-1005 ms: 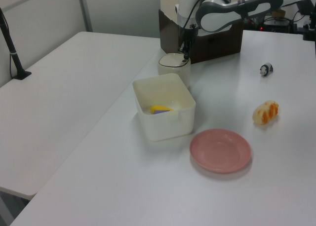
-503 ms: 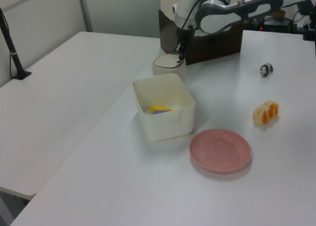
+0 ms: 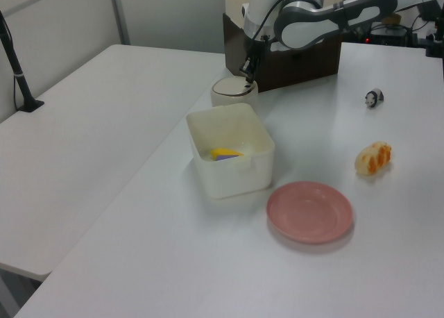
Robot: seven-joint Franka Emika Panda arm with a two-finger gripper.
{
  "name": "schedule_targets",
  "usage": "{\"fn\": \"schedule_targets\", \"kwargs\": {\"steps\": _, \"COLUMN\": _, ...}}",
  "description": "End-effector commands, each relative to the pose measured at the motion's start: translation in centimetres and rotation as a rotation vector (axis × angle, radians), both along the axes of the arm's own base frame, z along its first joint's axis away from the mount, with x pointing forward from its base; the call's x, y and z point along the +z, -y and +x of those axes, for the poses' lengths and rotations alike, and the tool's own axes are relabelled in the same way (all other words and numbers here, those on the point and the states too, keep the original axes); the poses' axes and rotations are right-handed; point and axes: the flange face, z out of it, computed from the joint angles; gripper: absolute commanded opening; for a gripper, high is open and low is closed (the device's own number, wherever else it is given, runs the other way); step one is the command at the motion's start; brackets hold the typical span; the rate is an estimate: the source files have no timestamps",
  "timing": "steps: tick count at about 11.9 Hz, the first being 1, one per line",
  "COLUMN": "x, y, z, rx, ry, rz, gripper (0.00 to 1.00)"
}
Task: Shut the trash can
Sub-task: 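Press the lid flat onto the trash can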
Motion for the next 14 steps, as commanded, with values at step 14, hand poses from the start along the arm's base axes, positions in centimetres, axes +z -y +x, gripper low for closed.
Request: {"fn": "schedule_targets", "kwargs": {"steps": 14, "x": -0.2, "y": -2.1, "z": -0.4, "rx": -0.016, "ry": 0.042, "rz": 0.039, "gripper": 0.0}}
